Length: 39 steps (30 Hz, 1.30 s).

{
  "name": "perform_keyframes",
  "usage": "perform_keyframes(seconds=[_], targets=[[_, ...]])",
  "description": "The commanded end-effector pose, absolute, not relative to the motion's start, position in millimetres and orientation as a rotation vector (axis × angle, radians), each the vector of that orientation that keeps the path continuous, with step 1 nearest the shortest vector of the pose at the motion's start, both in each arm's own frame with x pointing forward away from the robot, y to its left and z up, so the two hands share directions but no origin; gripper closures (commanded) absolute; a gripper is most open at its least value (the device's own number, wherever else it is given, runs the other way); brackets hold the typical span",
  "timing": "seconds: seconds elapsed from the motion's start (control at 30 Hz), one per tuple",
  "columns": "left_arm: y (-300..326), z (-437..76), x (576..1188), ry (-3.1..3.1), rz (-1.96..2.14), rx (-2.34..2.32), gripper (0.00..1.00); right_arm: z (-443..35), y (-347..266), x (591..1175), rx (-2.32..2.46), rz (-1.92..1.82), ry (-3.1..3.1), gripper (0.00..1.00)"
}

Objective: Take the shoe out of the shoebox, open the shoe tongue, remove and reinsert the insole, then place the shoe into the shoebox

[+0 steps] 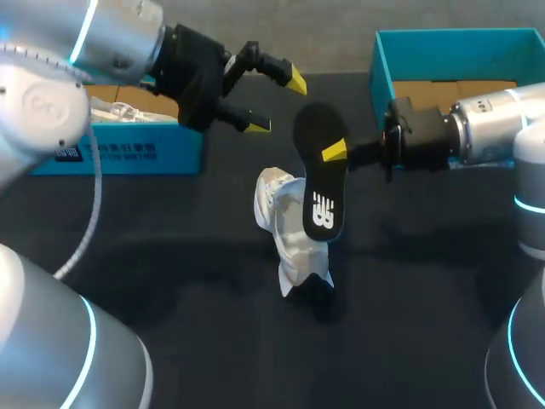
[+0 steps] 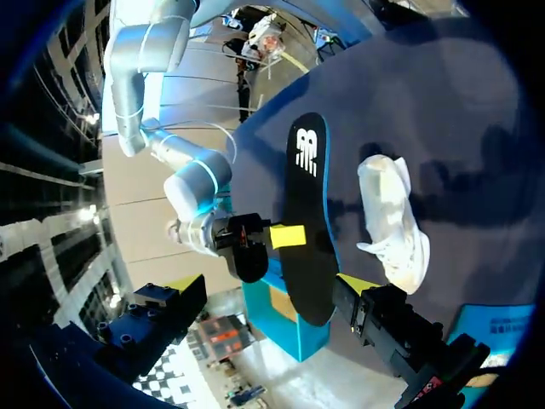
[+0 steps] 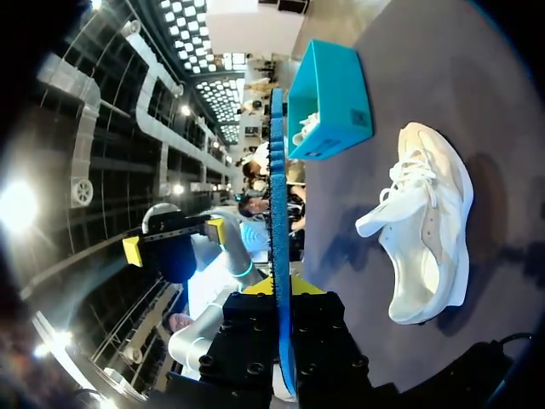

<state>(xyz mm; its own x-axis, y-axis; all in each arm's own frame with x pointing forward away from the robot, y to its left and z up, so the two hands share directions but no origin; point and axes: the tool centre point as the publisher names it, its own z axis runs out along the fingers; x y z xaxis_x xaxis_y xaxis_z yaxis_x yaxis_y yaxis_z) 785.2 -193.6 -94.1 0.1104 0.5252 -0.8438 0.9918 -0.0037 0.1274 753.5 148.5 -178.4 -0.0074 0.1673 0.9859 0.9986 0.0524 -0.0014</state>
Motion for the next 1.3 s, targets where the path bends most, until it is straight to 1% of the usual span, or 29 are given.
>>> perform_keyframes(seconds=[0.03,0.67,1.3], targets=[[-190,-102,778,1.268,-0.976,1.378,0.00,-170,144,747,-1.314,-1.090,-1.363,1.00],[-186,-121,766,1.151,-1.038,1.284,0.00,-153,142,746,-1.287,-1.108,-1.289,1.00],[-206,-138,773,1.146,-1.098,1.141,0.00,-140,159,741,-1.244,-1.078,-1.278,1.00]])
